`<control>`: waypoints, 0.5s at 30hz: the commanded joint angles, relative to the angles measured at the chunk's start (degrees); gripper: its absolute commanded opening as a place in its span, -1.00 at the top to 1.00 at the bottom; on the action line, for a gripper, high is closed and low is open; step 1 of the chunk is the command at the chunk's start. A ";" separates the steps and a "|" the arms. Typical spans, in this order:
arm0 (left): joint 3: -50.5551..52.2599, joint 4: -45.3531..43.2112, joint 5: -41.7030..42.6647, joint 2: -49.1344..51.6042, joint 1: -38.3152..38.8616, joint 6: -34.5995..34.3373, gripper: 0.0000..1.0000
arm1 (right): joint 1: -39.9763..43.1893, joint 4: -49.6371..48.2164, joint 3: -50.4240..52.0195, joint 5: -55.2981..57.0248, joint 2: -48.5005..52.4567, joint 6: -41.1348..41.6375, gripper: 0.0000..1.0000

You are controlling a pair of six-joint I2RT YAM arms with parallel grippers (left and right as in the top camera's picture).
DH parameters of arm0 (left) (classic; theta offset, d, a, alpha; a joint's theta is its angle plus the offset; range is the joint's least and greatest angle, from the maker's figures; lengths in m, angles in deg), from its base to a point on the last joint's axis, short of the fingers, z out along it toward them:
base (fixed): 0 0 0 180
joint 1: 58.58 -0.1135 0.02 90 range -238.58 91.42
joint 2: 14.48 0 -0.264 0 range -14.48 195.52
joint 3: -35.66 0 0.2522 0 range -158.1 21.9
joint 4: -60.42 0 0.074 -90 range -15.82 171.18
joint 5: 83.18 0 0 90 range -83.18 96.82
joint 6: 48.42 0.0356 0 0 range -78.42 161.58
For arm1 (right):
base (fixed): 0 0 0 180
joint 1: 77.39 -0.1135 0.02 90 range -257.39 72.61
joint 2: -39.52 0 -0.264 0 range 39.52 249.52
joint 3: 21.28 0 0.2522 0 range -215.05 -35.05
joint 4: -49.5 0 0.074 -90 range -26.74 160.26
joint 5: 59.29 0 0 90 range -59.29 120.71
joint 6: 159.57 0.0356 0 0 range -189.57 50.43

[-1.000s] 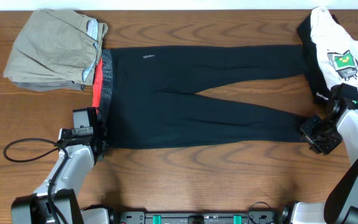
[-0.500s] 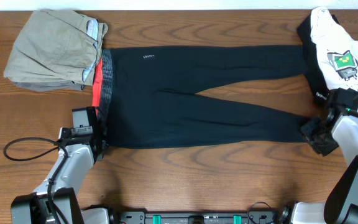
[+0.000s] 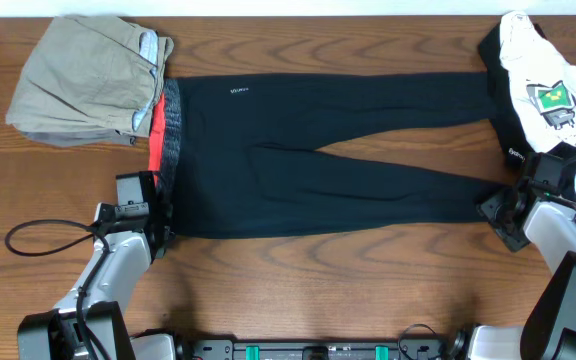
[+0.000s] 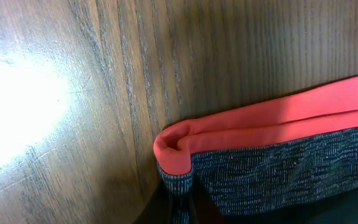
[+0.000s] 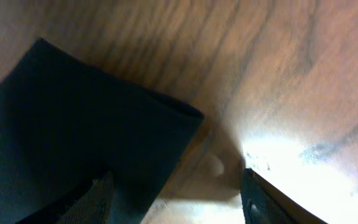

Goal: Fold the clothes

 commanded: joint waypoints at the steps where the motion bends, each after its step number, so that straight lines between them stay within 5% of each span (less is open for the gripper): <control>1: 2.23 1.16 3.17 2.99 0.02 1.07 0.89 | -0.42 -1.70 2.27 -1.40 0.15 0.55 -0.28; 9: 2.23 1.16 3.17 2.99 0.02 2.97 0.88 | -0.42 -8.20 2.29 -6.54 0.17 -2.19 -0.17; 15: 2.23 1.18 3.19 2.99 0.02 3.34 0.88 | -0.42 -7.74 2.29 -7.08 1.46 -2.19 0.46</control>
